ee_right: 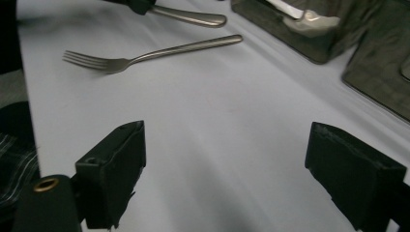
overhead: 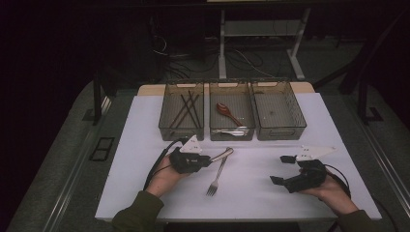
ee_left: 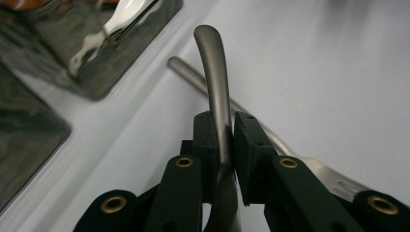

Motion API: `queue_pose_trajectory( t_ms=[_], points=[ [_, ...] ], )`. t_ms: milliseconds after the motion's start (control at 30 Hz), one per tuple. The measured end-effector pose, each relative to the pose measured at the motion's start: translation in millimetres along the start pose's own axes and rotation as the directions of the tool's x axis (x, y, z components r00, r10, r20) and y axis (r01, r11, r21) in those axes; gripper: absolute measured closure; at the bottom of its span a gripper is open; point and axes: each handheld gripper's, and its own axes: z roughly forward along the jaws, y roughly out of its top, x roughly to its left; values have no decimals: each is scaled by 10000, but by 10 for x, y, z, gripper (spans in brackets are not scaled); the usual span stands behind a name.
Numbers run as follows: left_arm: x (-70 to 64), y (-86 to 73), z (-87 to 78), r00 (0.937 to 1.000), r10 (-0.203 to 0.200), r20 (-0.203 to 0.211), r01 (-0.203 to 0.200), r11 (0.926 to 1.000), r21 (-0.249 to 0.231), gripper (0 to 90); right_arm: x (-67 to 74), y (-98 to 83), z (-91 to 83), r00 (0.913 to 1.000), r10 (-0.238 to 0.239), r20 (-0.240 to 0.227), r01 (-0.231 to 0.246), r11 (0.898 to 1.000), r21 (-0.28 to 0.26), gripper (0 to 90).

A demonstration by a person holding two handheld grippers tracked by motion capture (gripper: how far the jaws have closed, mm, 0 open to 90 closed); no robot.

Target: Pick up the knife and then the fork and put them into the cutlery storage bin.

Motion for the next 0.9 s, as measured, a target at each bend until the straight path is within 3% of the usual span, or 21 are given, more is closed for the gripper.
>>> queue_pose_trajectory(
  t_ms=[267,400,533,733,867,900],
  points=[
    [-174,178,41,9948,754,685,-737,9969,-260,787,-24,179,46,9984,-235,-512,259,9986,470,157],
    [-280,278,104,9868,1239,1045,-1224,9923,-200,787,-21,301,54,9958,-527,-749,559,9976,414,176],
    [-374,386,174,9742,1797,1368,-1798,9836,-116,787,6,441,94,9895,-864,-1158,928,9943,515,177],
    [-465,522,246,9552,2478,1618,-2494,9683,-106,787,93,610,226,9690,-1217,-2150,1488,9822,1148,177],
    [-515,575,286,9478,2651,1770,-2661,9638,-183,787,105,678,346,9459,-1817,-2687,2316,9583,1673,219],
    [-520,591,287,9422,2826,1802,-2852,9584,-114,787,109,691,377,9422,-1860,-2786,2416,9534,1806,227]
  ],
)
